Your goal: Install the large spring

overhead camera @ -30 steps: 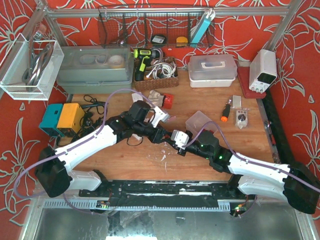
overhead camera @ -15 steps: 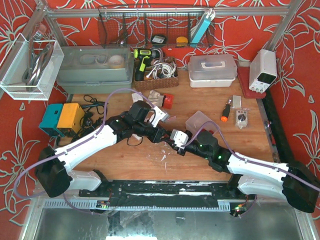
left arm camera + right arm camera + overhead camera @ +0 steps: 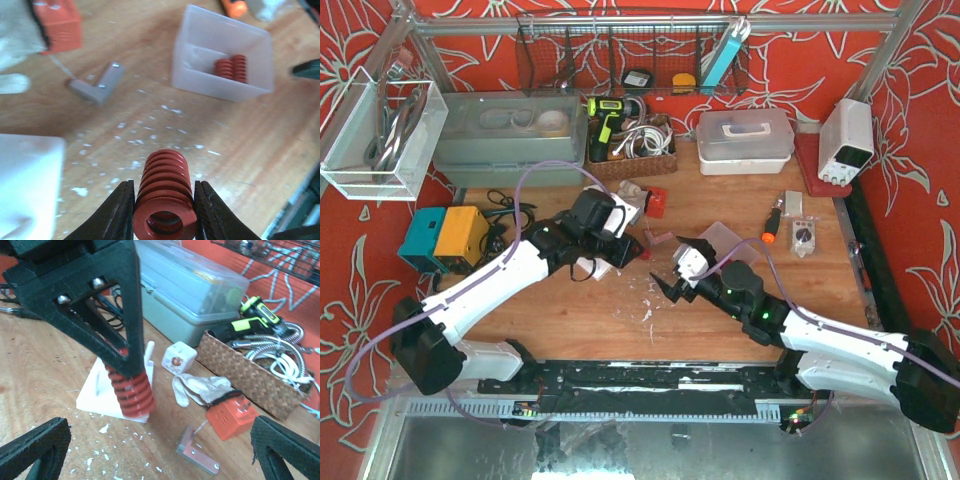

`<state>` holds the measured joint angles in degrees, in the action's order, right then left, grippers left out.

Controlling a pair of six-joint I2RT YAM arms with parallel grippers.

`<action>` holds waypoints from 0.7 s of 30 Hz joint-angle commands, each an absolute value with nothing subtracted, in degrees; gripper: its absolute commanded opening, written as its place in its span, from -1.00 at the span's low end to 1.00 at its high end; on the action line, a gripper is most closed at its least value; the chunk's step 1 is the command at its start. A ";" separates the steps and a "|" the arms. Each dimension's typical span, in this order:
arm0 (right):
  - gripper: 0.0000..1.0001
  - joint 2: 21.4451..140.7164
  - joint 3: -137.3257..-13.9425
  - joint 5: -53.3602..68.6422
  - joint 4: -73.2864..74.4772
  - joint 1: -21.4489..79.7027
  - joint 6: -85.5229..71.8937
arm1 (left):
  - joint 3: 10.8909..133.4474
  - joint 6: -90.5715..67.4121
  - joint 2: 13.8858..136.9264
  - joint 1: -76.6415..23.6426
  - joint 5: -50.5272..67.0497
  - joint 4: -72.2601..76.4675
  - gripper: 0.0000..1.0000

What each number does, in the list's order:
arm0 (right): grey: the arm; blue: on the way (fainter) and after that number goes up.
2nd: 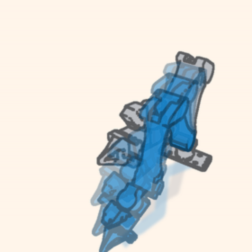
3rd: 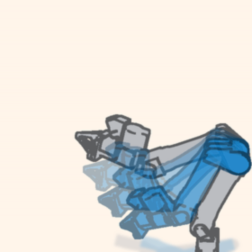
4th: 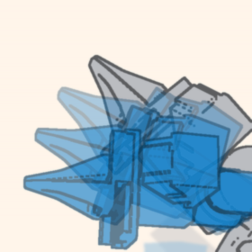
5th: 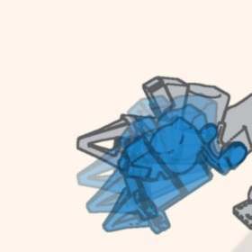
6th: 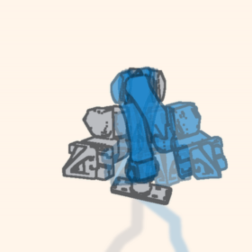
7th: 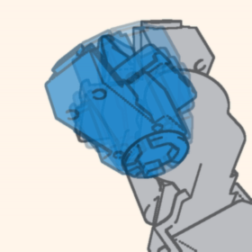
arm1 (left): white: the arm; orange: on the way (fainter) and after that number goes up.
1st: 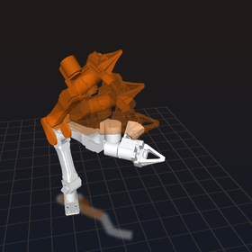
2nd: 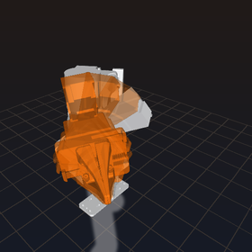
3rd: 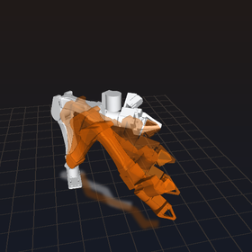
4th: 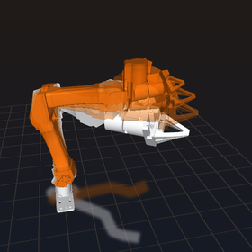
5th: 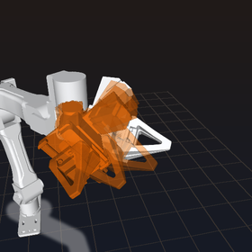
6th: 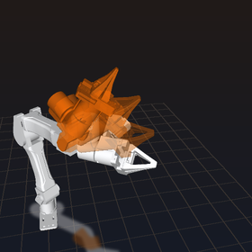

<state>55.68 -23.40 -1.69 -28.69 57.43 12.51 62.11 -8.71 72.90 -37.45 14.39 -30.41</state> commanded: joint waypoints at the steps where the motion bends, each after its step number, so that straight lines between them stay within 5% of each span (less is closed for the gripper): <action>1: 0.98 54.33 -25.80 -10.70 -25.00 57.21 7.51 | 65.29 -6.66 73.62 -35.86 2.45 -35.24 -1.00; 9: 0.98 53.44 -28.50 -23.87 -15.96 54.19 -2.66 | 67.28 -5.08 77.85 -32.38 -7.23 -40.84 -1.00; 21: 0.98 52.34 -26.93 -23.99 -15.43 49.75 -5.99 | 70.73 -4.49 83.97 -31.29 -12.78 -49.06 -1.00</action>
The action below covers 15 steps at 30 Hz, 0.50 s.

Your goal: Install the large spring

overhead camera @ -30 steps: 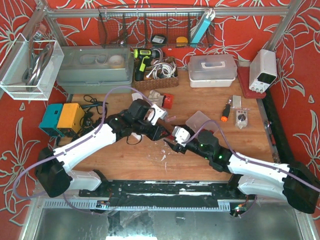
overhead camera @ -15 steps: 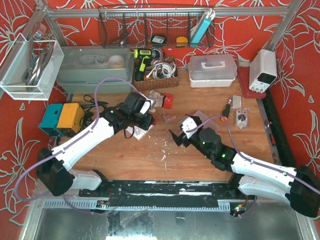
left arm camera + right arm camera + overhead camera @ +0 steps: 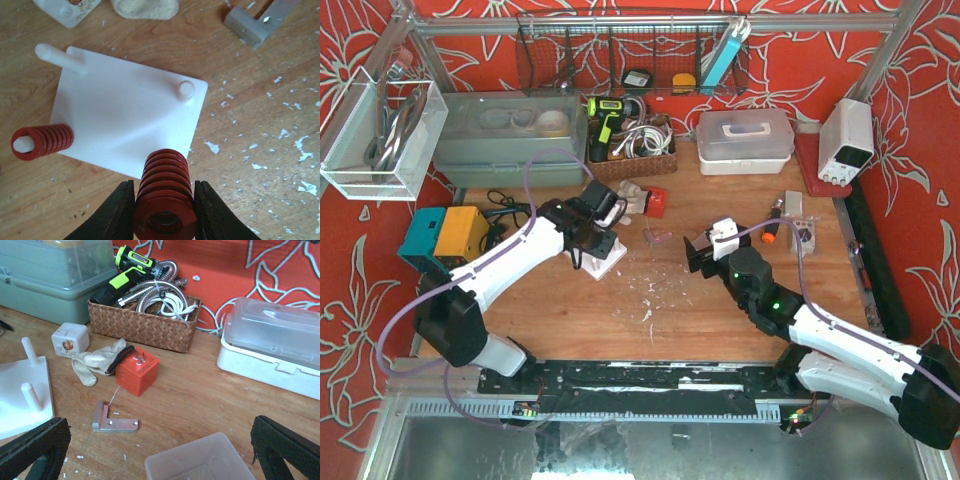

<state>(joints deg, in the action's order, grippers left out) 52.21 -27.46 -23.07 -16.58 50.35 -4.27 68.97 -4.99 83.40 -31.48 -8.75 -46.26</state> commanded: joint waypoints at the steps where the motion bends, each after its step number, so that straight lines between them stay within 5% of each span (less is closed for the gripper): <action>1: 0.98 52.39 -27.04 -23.84 -15.30 49.71 -5.97 | 70.86 -4.48 84.16 -31.29 -13.10 -49.17 -1.00; 15: 0.98 52.12 -27.16 -24.78 -14.24 48.98 -5.97 | 69.26 -4.13 84.97 -31.29 -12.42 -50.43 -1.00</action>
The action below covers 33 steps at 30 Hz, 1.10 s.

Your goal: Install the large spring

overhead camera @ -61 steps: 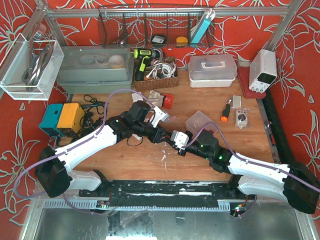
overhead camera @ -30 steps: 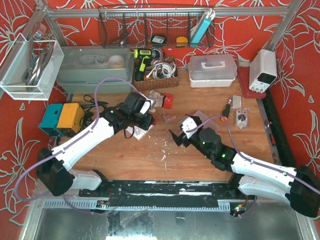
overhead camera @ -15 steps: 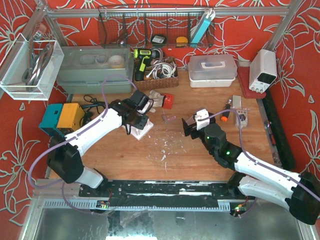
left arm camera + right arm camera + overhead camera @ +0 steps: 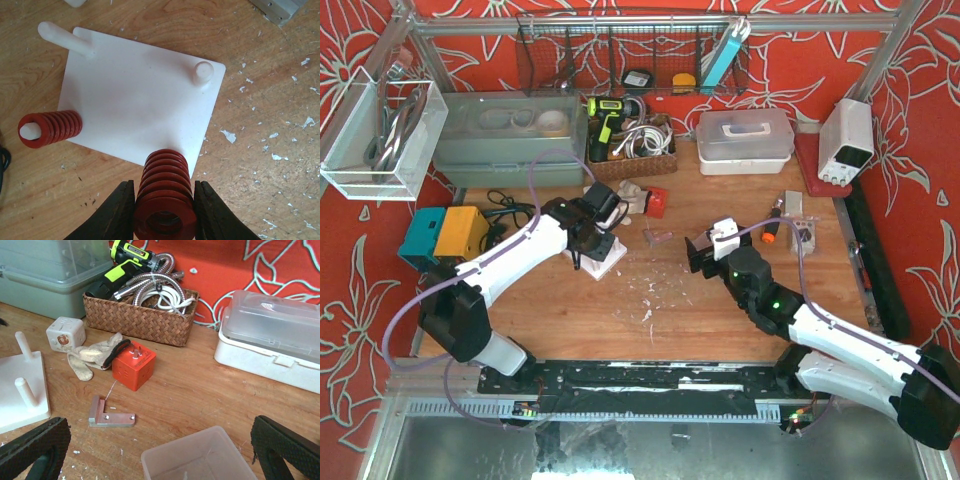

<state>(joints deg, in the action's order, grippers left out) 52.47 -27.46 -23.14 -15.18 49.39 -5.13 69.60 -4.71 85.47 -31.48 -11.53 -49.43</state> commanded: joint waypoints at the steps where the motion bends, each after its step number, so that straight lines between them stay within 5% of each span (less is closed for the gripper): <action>1: 0.98 52.12 -27.16 -24.79 -14.17 48.91 -5.93 | 68.99 -4.06 84.85 -31.29 -11.87 -50.28 -1.00; 33: 0.98 53.15 -27.73 -23.67 -13.57 48.21 -6.32 | 71.65 -3.89 86.26 -31.29 -11.62 -53.47 -1.00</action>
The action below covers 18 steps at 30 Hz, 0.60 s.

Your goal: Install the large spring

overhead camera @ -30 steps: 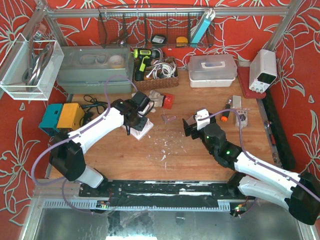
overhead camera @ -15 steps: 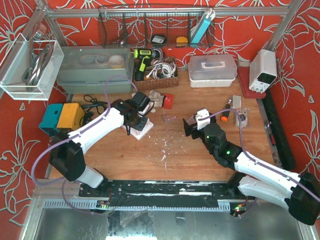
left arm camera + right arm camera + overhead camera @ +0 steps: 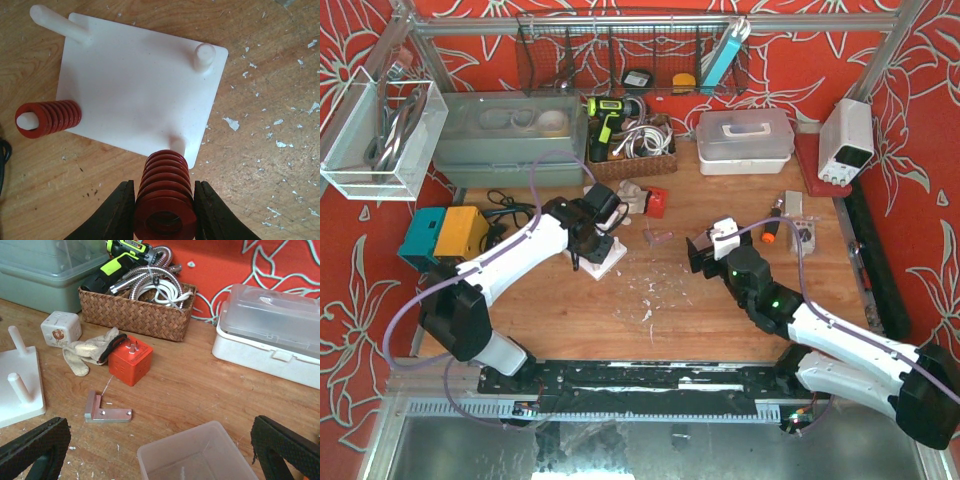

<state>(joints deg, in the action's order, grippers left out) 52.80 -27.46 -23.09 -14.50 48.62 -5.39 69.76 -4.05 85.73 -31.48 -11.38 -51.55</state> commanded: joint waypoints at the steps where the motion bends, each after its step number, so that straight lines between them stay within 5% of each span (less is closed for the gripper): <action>1: 0.98 53.17 -27.77 -23.65 -13.50 48.23 -6.31 | 71.37 -3.80 86.27 -31.29 -11.67 -53.21 -1.00; 12: 0.98 52.42 -27.60 -23.78 -13.11 48.06 -6.36 | 65.90 -4.04 88.45 -31.29 -10.36 -47.68 -0.98; 18: 0.98 52.34 -27.64 -23.58 -12.80 47.95 -6.51 | 64.69 -4.37 88.86 -31.29 -10.71 -46.13 -0.46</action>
